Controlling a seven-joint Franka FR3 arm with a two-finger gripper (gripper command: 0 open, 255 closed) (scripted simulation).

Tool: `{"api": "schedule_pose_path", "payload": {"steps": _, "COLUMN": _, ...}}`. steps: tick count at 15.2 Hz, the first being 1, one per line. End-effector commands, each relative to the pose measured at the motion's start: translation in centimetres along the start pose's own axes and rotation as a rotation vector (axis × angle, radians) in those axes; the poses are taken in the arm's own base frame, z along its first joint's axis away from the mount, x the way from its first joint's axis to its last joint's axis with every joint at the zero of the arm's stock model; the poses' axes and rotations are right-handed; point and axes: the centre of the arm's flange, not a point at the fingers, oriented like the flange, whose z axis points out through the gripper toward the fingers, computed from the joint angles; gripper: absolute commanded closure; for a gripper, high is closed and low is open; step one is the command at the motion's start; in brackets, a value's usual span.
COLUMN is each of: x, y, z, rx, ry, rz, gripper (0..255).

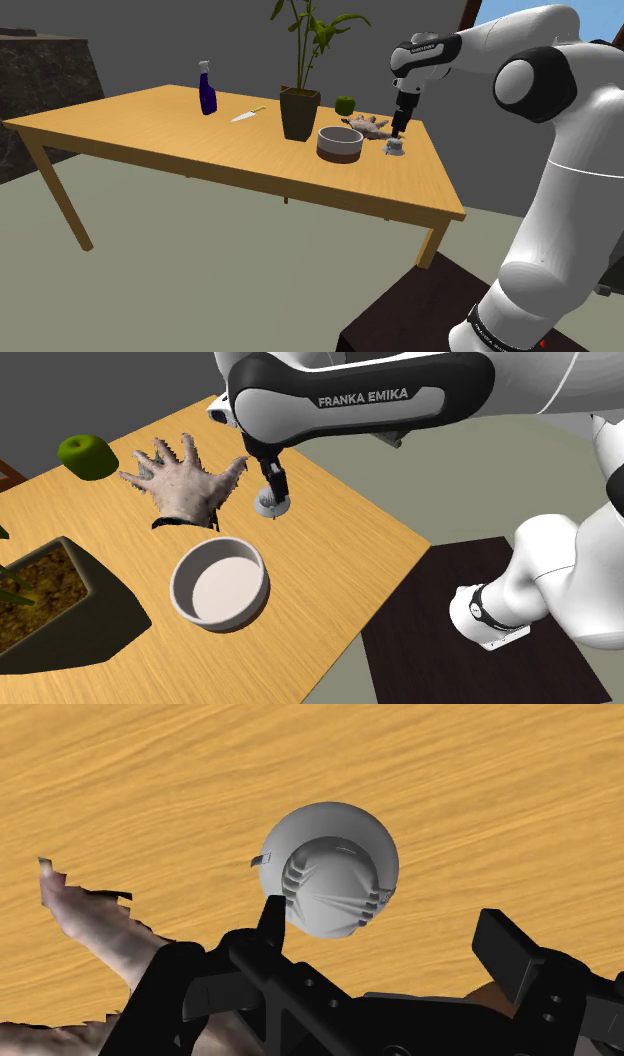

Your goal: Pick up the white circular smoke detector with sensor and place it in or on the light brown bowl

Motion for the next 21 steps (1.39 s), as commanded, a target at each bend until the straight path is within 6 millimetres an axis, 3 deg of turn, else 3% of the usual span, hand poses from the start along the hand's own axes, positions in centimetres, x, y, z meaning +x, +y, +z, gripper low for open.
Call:
{"api": "schedule_pose_path", "payload": {"steps": 1, "x": 0.8, "y": 2.0, "z": 0.1, "rx": -0.006, "ry": 0.007, "rz": -0.013, "gripper": 0}}
{"api": "schedule_pose_path", "payload": {"steps": 9, "x": 0.9, "y": 2.0, "z": 4.1, "rx": -0.006, "ry": 0.007, "rz": -0.013, "gripper": 0}}
{"api": "schedule_pose_path", "payload": {"steps": 16, "x": 0.9, "y": 2.0, "z": 4.1, "rx": -0.006, "ry": 0.007, "rz": -0.013, "gripper": 0}}
{"api": "schedule_pose_path", "payload": {"steps": 17, "x": 0.9, "y": 2.0, "z": 4.1, "rx": -0.006, "ry": 0.007, "rz": -0.013, "gripper": 255}}
{"api": "schedule_pose_path", "payload": {"steps": 21, "x": 0.9, "y": 2.0, "z": 4.1, "rx": -0.006, "ry": 0.007, "rz": -0.013, "gripper": 255}}
